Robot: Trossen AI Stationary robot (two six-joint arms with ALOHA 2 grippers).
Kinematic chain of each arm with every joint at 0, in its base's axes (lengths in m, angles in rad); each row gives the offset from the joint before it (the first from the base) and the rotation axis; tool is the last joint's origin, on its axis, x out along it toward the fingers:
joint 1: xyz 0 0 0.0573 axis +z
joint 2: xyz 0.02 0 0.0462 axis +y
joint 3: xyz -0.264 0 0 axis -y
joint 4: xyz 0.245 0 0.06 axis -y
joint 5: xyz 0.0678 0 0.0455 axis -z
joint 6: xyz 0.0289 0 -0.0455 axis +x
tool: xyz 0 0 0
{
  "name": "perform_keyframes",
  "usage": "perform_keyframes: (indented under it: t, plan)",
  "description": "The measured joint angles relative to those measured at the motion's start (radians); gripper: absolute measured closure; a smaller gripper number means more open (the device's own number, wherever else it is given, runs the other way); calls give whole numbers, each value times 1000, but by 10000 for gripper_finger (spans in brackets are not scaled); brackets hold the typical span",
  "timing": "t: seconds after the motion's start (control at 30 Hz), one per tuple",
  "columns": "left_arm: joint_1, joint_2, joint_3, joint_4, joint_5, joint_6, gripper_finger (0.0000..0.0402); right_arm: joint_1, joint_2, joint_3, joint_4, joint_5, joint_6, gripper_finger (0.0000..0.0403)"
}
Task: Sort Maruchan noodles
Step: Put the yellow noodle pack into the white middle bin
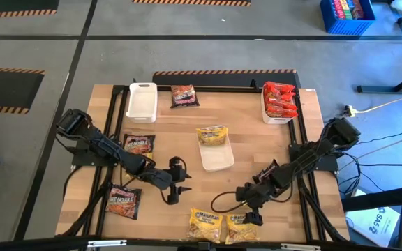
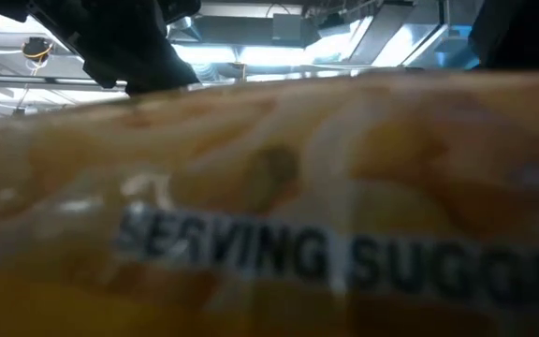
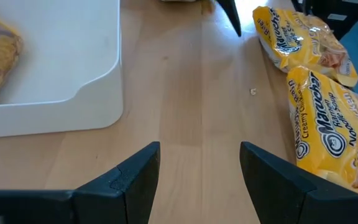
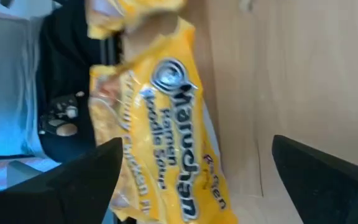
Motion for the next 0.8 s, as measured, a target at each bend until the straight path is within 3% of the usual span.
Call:
perform_keyframes:
  t: [0.8]
  plan:
    - [0,0,0,0,19,-18,186,-1,210,3,292,-256,66,112]
